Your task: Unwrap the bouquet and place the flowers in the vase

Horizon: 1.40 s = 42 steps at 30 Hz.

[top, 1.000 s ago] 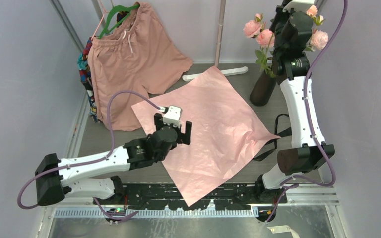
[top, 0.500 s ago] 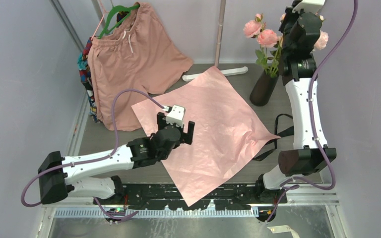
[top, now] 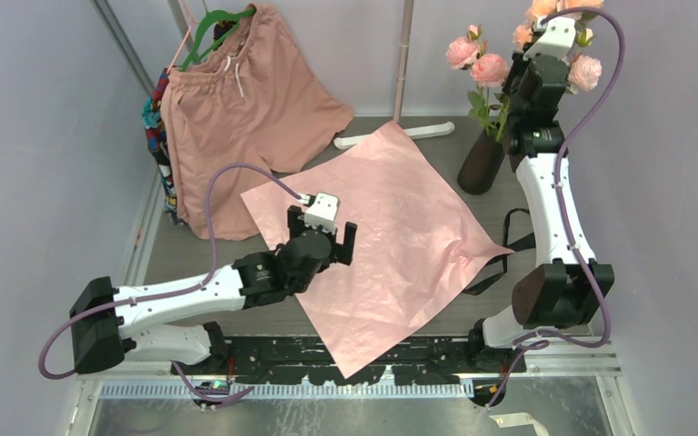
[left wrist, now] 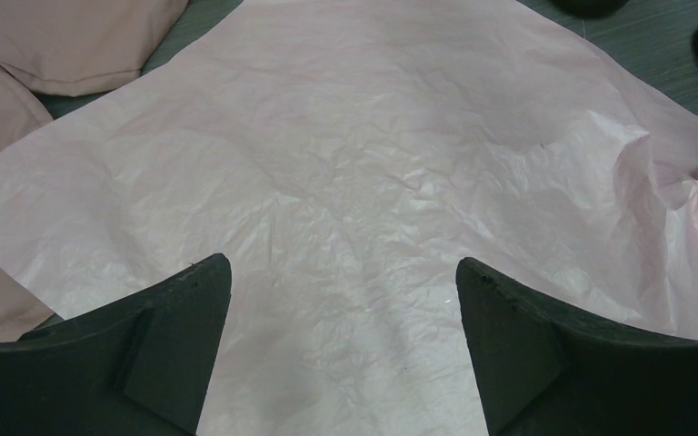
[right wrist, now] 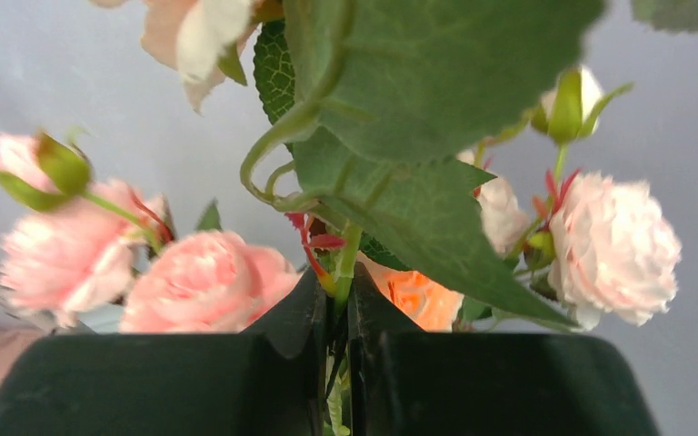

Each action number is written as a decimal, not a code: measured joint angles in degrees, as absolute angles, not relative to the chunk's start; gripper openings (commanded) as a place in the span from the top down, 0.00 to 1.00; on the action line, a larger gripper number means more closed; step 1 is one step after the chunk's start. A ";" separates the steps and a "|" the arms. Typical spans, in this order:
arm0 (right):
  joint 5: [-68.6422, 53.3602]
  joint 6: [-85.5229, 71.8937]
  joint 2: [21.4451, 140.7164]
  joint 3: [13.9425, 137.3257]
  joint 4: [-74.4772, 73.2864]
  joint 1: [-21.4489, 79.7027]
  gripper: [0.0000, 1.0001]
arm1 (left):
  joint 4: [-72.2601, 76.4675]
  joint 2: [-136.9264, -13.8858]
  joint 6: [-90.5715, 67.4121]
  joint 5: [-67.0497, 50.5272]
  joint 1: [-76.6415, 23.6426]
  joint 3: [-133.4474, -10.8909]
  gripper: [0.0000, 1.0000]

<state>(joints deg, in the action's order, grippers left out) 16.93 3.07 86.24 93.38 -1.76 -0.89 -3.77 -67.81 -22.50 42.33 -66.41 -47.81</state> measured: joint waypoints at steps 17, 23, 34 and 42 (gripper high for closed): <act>15.97 2.37 91.81 89.91 2.50 -2.28 0.11 | -5.10 -69.10 -22.52 42.39 -66.41 -47.81 0.06; 14.68 1.63 90.85 89.91 2.59 -2.37 0.11 | -5.10 -70.91 -22.70 41.58 -66.37 -47.81 0.06; 12.05 -1.21 84.42 89.89 3.22 -2.37 0.10 | -5.08 -72.86 -23.46 40.86 -66.02 -48.90 0.05; 10.74 -3.64 80.88 89.82 4.91 -2.37 0.09 | -8.14 -72.73 -25.34 38.20 -60.51 -51.53 0.00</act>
